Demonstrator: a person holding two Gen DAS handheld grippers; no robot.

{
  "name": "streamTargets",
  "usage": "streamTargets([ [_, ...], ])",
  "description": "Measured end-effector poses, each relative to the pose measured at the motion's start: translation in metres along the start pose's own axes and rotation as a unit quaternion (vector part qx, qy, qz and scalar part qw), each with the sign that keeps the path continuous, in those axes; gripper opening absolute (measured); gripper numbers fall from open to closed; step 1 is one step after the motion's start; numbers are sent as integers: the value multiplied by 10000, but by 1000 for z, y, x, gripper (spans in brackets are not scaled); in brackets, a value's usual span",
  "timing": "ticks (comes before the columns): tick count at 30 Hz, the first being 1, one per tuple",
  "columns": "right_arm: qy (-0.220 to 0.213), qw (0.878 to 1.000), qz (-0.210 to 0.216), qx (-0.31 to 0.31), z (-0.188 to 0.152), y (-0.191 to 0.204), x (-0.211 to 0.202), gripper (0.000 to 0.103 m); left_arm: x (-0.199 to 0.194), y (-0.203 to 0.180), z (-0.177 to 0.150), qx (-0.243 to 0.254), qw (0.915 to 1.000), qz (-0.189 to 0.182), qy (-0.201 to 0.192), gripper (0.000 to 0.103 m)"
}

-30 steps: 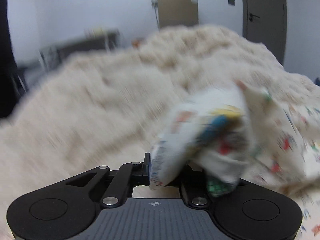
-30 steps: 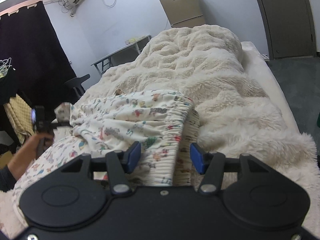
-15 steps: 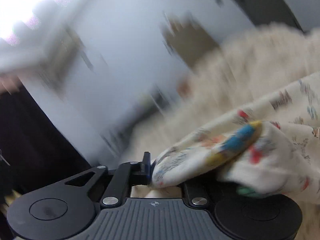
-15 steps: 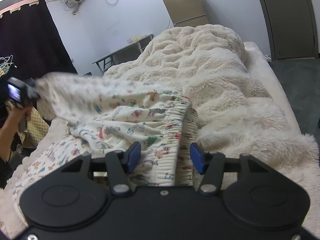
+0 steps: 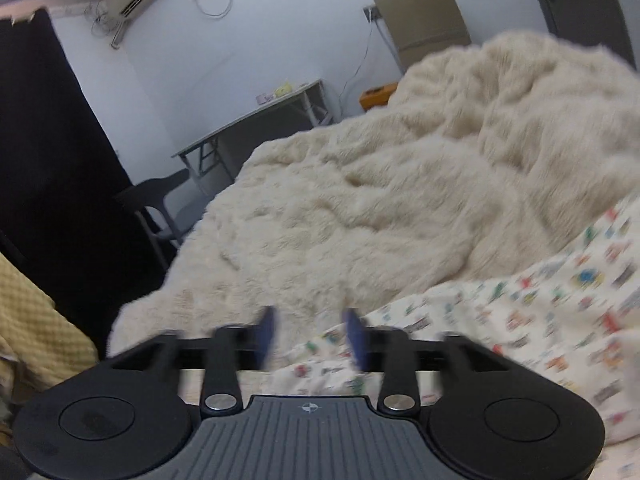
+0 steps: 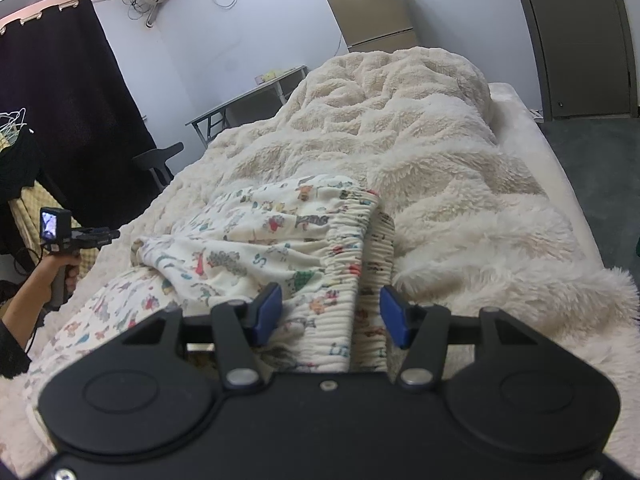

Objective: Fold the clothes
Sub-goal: 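Grasp a sheet corner with the left tool and fold it toward the right tool, then grasp a sheet corner with the left tool and lift it off the blanket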

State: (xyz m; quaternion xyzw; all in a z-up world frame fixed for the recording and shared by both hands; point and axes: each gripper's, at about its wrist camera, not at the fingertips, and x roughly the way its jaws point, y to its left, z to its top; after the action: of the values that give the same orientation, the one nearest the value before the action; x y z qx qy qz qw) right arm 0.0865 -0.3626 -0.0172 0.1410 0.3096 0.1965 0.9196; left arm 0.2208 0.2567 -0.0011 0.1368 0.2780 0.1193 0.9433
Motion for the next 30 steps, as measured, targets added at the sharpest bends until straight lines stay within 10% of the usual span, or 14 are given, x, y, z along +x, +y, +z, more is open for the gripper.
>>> streamTargets([
  [11,13,10000,-8,-11,0,2,-1,53,24,-13,-9,-516,9943,-830,423,76],
  [30,-74,9998,3,-177,11,12,-10,54,46,41,-30,-1366,9817,-1051,804,89],
])
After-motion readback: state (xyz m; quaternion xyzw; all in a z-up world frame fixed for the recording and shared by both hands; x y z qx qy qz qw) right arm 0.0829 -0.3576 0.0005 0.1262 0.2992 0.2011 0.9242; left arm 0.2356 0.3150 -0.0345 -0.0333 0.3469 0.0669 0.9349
